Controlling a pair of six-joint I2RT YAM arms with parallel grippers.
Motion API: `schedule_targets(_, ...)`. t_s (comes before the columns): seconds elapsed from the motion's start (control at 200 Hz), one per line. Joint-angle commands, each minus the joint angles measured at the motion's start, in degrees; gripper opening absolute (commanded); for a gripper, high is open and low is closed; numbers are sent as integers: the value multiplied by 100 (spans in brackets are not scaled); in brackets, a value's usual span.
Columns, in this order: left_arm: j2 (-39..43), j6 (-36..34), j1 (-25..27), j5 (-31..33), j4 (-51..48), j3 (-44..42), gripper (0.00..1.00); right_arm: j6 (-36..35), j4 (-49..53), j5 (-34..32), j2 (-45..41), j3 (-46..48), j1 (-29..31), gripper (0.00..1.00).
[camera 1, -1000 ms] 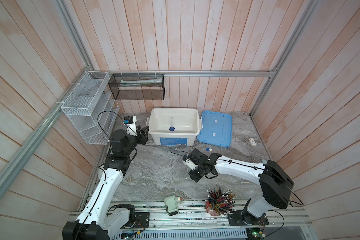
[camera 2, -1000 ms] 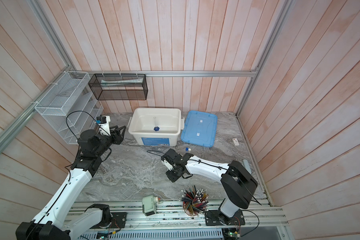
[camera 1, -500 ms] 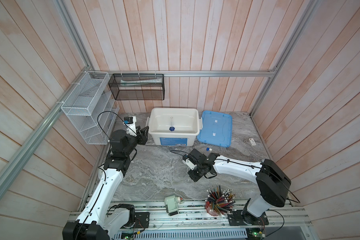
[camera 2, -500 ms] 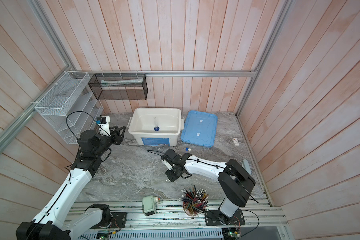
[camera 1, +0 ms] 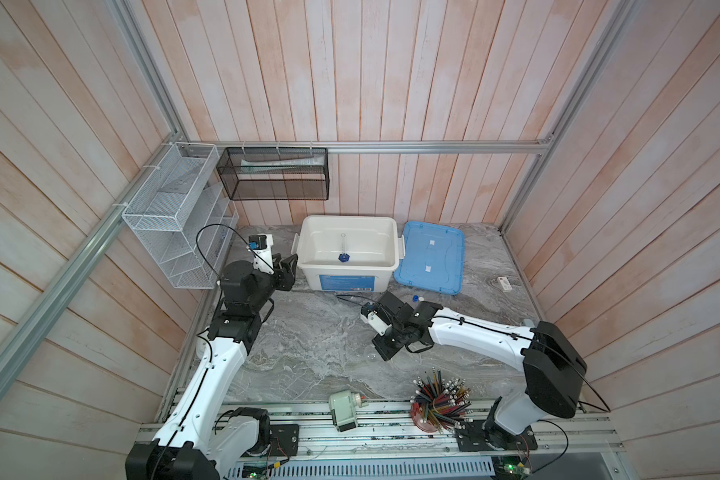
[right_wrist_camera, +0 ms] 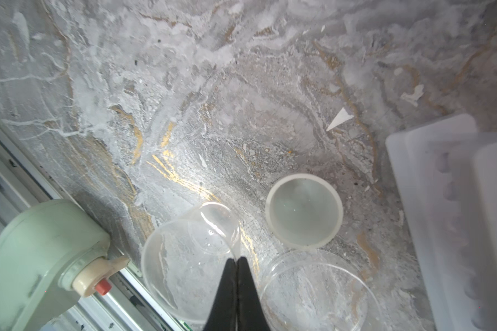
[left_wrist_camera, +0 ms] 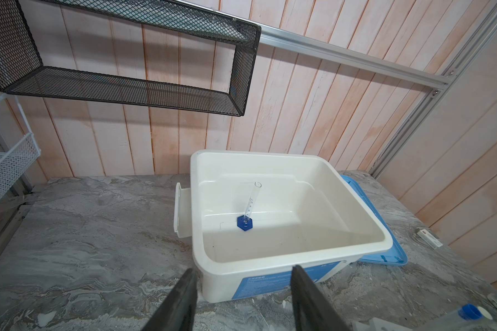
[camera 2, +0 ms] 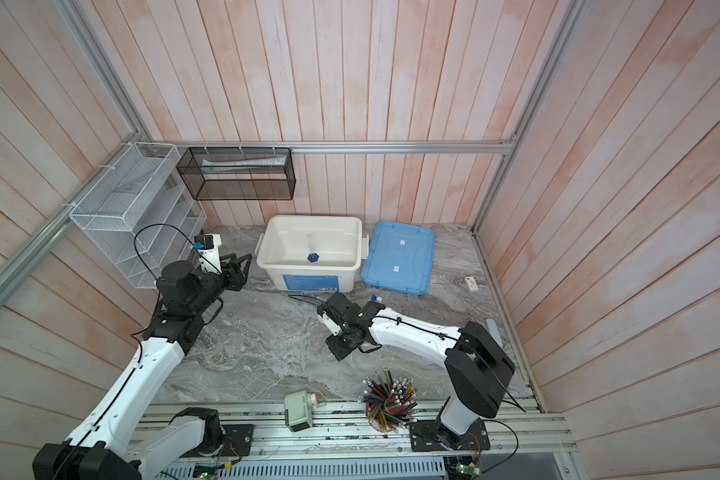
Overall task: Organize the chemistry lab equipment
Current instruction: 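Grasp the clear plastic beaker with the right gripper, then carry the clear beaker with the right gripper into the white bin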
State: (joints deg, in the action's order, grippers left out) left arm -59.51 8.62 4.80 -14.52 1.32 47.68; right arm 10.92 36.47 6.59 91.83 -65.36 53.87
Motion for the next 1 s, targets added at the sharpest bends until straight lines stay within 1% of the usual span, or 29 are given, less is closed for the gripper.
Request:
schedule_targets(0.0,97,-78,-32,-47,127,-67,54,-328,502,61,-295,-784,23,3)
schedule_targets(0.145,170,-132,-32,9,91,-73,54,-613,1024,-488,-262,-1904,-100,3)
schedule_targets(0.29,271,-133,-32,19,89,-110,54,-909,886,-348,-204,-2574,-526,4)
schedule_targets(0.35,303,-128,-31,-21,94,-127,54,-1054,910,-234,-42,-2989,-761,3)
schedule_targets(0.43,316,-117,-31,-67,123,-179,54,-1167,861,-280,280,-3573,-1052,3)
schedule_targets(0.535,311,-175,-32,-141,109,-189,54,-1300,830,-396,871,-4298,-1423,3)
schedule_targets(0.595,324,-218,-32,-201,108,-180,54,-1391,1018,-374,1405,-4897,-1613,2)
schedule_targets(0.775,322,-299,-32,-391,101,-222,54,-1612,1841,-203,3222,-7072,-2037,3)
schedule_targets(0.83,323,-300,-32,-407,88,-233,54,-1671,2167,-200,3791,-7861,-2105,3)
schedule_targets(0.93,306,-317,-32,-421,92,-244,54,-1630,1916,-124,4124,-7954,-2225,3)
schedule_targets(0.995,281,-332,-32,-428,87,-226,54,-1595,1855,-226,4320,-8105,-2244,3)
